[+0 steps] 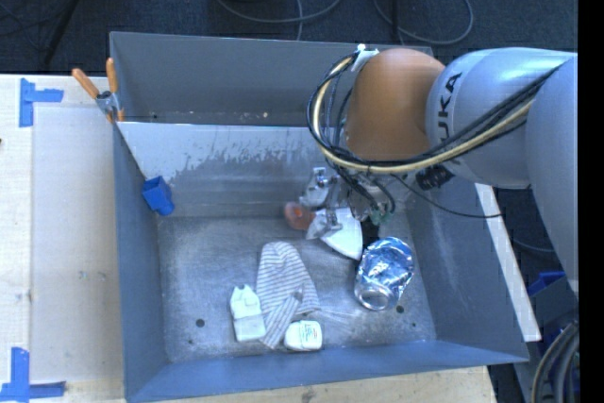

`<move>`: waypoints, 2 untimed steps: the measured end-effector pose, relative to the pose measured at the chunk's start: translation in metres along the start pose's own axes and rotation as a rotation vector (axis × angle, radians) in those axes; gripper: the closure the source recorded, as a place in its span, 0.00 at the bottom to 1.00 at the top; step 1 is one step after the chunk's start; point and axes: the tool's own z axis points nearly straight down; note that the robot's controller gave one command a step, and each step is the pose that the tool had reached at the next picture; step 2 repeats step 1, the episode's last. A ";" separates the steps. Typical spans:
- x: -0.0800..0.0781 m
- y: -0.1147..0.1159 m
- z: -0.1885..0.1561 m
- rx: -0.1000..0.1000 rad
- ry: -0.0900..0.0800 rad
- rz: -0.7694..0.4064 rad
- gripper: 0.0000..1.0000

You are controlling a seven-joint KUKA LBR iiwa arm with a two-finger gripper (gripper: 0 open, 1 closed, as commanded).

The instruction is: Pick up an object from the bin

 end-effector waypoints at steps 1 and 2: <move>0.012 0.023 -0.112 -0.001 0.003 -0.110 1.00; 0.012 0.023 -0.112 -0.001 0.003 -0.110 1.00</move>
Offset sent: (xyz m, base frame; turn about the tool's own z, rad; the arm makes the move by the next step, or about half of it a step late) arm 0.0000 0.0000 0.0000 0.0000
